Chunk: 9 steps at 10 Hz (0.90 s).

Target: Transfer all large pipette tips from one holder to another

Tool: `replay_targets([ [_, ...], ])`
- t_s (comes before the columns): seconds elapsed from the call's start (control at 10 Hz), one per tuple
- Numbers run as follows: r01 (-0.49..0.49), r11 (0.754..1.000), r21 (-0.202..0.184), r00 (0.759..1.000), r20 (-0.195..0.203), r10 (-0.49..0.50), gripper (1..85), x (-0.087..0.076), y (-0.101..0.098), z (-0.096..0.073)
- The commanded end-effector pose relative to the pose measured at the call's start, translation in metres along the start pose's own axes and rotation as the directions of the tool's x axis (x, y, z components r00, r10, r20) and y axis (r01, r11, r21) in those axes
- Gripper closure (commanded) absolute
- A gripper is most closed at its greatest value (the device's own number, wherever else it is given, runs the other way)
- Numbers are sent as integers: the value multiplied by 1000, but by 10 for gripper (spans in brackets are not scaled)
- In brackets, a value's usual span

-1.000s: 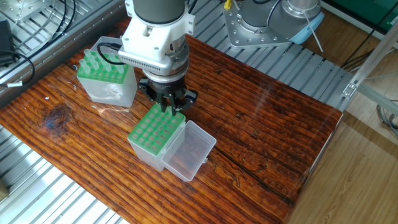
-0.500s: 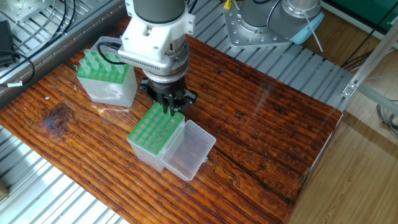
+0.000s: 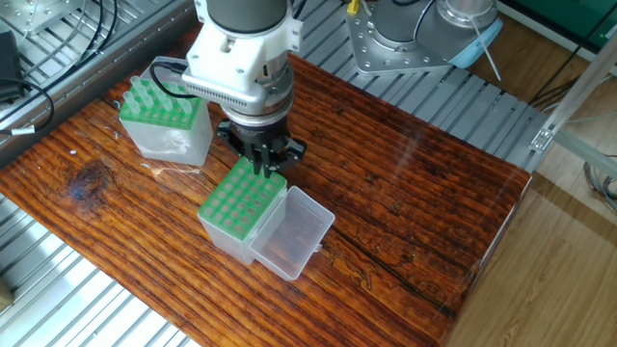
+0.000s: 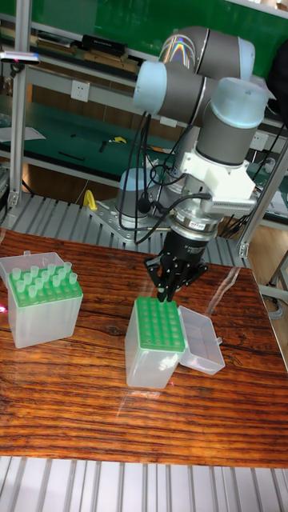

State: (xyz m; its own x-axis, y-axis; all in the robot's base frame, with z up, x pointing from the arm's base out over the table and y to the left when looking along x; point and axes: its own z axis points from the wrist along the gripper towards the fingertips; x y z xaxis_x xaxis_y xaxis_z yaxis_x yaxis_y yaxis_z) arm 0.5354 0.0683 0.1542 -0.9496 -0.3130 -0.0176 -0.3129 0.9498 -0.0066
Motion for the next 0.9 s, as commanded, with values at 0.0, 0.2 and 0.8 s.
replay_targets([
  [0.0,-6,1000,0,1000,3,6,787,-5,4,-20],
  [0.2,-9,1000,5,1000,0,9,797,-14,9,-47],
  [0.8,-2,998,-70,1000,-3,2,803,-11,22,-121],
])
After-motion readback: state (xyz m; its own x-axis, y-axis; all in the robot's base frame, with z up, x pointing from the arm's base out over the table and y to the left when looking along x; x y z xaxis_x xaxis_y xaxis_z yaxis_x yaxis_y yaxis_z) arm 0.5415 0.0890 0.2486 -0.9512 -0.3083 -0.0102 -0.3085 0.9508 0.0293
